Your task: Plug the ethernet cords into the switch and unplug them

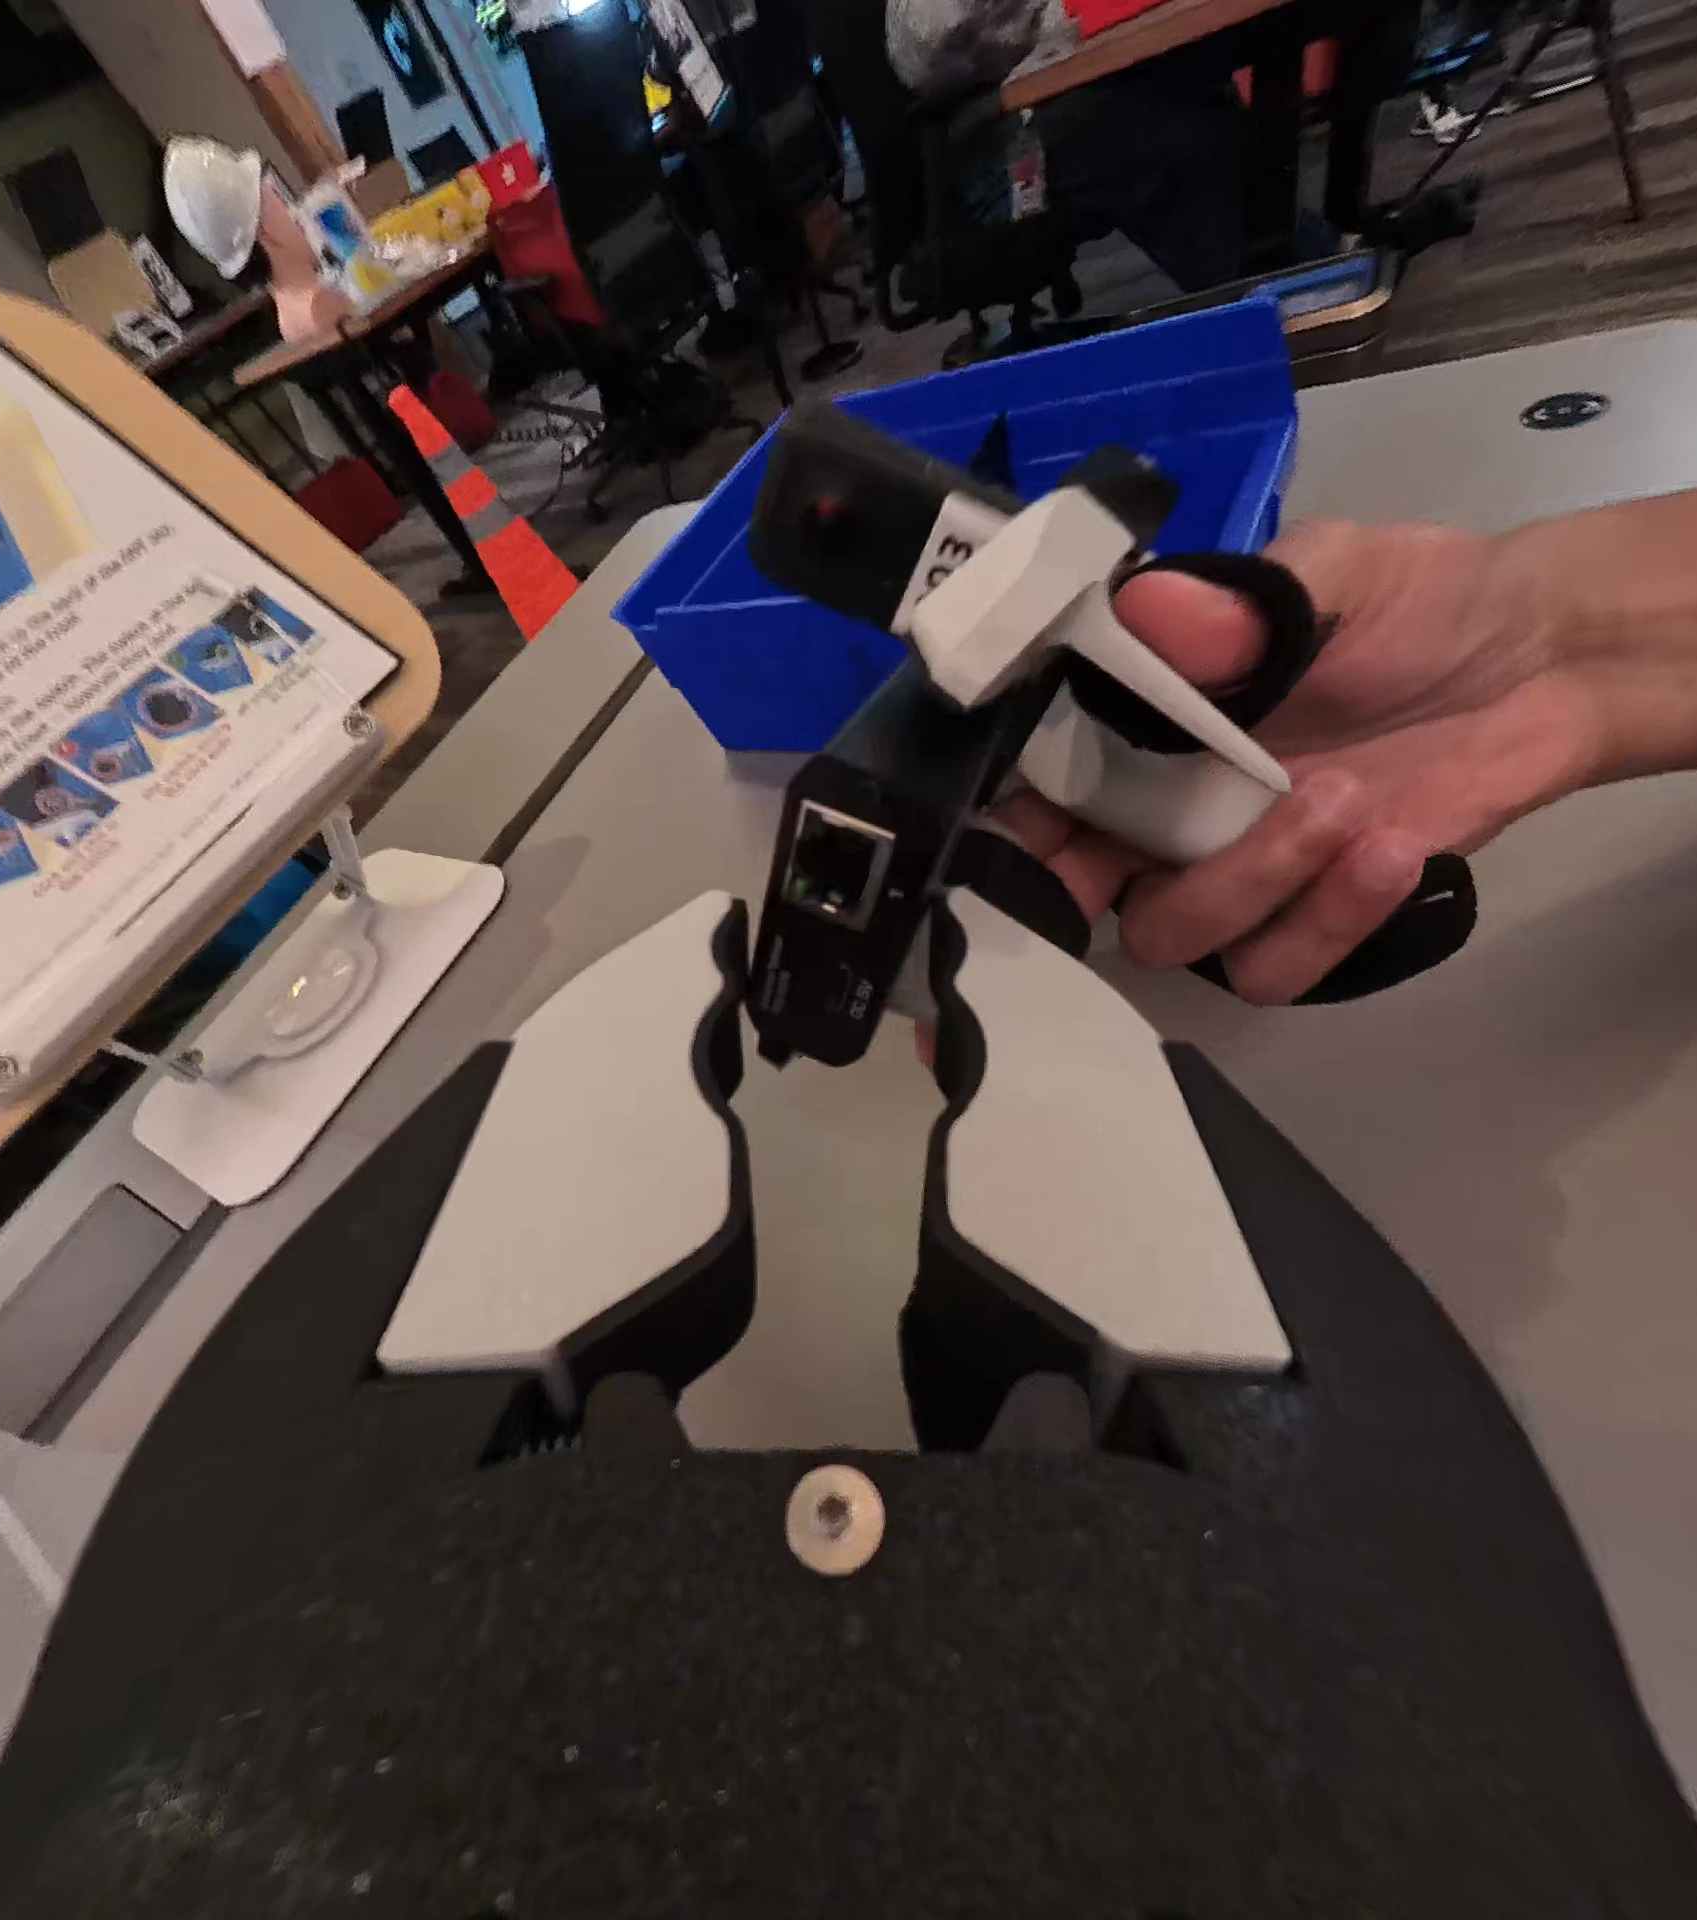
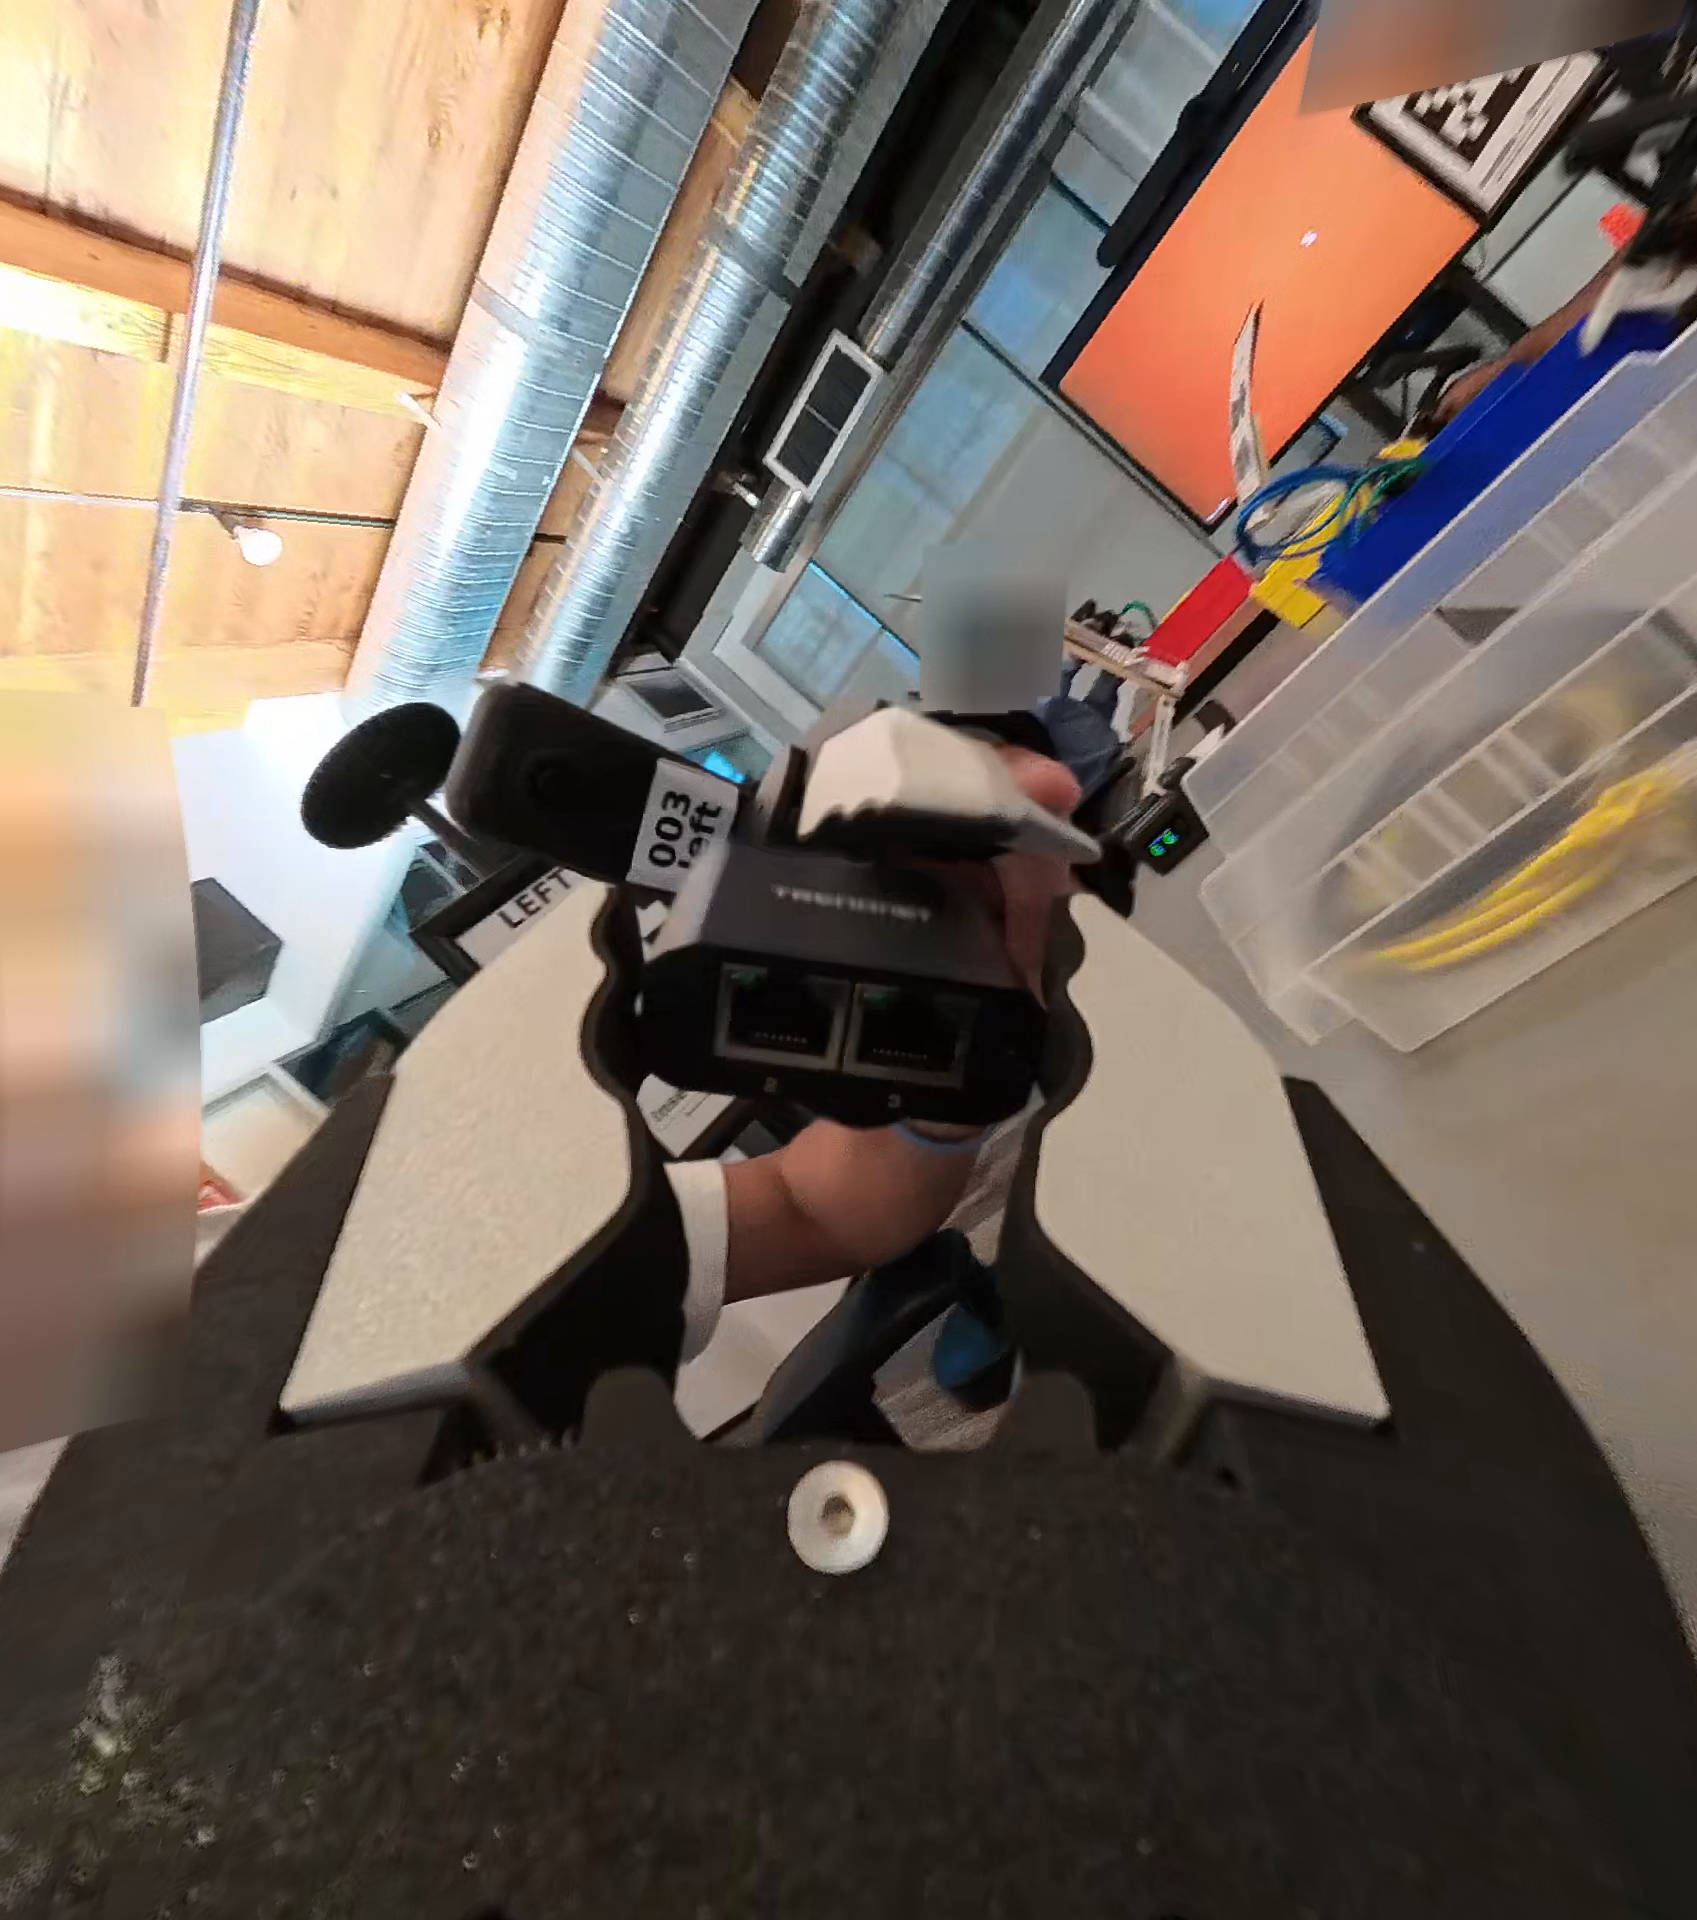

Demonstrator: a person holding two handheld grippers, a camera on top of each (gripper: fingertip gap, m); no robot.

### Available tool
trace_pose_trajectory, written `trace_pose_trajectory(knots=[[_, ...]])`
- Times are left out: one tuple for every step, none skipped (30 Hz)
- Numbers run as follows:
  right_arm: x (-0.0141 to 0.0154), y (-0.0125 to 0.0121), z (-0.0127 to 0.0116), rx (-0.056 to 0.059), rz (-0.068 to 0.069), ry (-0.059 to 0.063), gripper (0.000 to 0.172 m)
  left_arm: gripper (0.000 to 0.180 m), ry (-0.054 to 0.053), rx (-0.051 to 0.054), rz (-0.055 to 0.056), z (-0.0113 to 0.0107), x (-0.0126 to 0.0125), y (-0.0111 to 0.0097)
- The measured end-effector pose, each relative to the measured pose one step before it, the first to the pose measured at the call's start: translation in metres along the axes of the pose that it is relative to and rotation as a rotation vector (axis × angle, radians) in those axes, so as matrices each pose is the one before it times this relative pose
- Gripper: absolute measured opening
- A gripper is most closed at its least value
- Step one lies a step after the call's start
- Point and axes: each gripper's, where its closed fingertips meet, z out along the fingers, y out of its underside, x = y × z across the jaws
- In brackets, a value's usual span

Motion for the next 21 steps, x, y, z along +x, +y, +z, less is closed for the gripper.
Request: trace_pose_trajectory(knots=[[-0.00083,0.00165,0.00021,-0.0008,0.0262,-0.0264,0.073,0.030,0.0056,0.0049,0.0270,-0.00096,0.00233,0.00024],[-0.00047,-0.00010,-0.00097,0.0058,0.0210,-0.0179,0.073,0.027,0.0029,-0.0032,0.0275,-0.00034,0.00268,0.00173],[0.00055,0.00026,-0.00106,-0.0015,0.0063,-0.0024,0.073,0.025,-0.0041,-0.0129,0.0316,0.00005,0.00216,0.00285],[0.00173,0.00178,-0.00071,-0.0171,-0.0065,0.0144,0.073,0.024,-0.0067,-0.0151,0.0391,0.00021,0.00242,0.00298],[0.00091,0.00257,-0.00057,-0.0285,-0.0193,0.0171,0.073,0.024,-0.0099,-0.0069,0.0312,0.00017,0.00204,0.00153],[0.00095,0.00282,-0.00087,-0.0375,-0.0370,0.0282,0.074,0.024,-0.0053,-0.0093,0.0215,-0.00028,0.00188,0.00130],[0.00366,0.00098,-0.00283,-0.0349,-0.0651,0.0569,0.072,0.024,0.0030,-0.0189,0.0185,-0.00086,0.00152,0.00180],[0.00507,-0.00223,-0.00514,-0.0238,-0.0866,0.0722,0.074,0.024,0.0040,-0.0229,0.0189,-0.00126,0.00077,0.00247],[0.00548,-0.00158,-0.00651,-0.0387,-0.0969,0.0797,0.077,0.024,-0.0084,-0.0211,0.0160,-0.00158,-0.00174,0.00251],[0.00326,0.00004,-0.00664,-0.0536,-0.1151,0.0712,0.076,0.024,-0.0079,-0.0194,0.0081,-0.00149,-0.00257,0.00270],[0.00293,0.00103,-0.00565,-0.0591,-0.1270,0.0753,0.076,0.024,0.0121,-0.0211,0.0014,-0.00102,-0.00036,0.00299],[0.00216,0.00268,-0.00399,-0.0674,-0.1396,0.0720,0.076,0.024,0.0151,-0.0254,0.0016,-0.00042,0.00027,0.00335],[0.00047,0.00450,-0.00169,-0.0723,-0.1355,0.0603,0.072,0.024,0.0134,-0.0284,0.0067,0.00037,0.00057,0.00348],[-0.00246,0.00497,0.00052,-0.0669,-0.1182,0.0373,0.068,0.024,0.0122,-0.0360,0.0135,0.00111,0.00128,0.00371],[-0.00331,0.00465,0.00248,-0.0549,-0.0937,0.0271,0.066,0.024,-0.0080,-0.0306,0.0156,0.00120,-0.00065,0.00236],[-0.00357,0.00468,0.00344,-0.0490,-0.0822,0.0180,0.062,0.024,-0.0014,-0.0223,0.0145,0.00129,0.00079,0.00098],[-0.00041,0.00371,0.00340,-0.0369,-0.0696,0.0373,0.057,0.024,0.0083,-0.0171,0.0105,0.00128,0.00256,-0.00018],[0.00245,0.00351,0.00306,-0.0290,-0.0674,0.0527,0.052,0.024,0.0104,-0.0107,0.0073,0.00126,0.00310,-0.00106],[0.00283,0.00408,0.00249,-0.0300,-0.0664,0.0509,0.045,0.024,0.0083,-0.0079,0.0085,0.00138,0.00338,-0.00153],[0.00181,0.00376,0.00189,-0.0262,-0.0629,0.0426,0.039,0.024,-0.0005,-0.0027,0.0119,0.00140,0.00257,-0.00232],[-0.00085,0.00286,0.00147,-0.0193,-0.0611,0.0232,0.034,0.024,-0.0025,-0.0062,0.0158,0.00191,0.00242,-0.00172]])
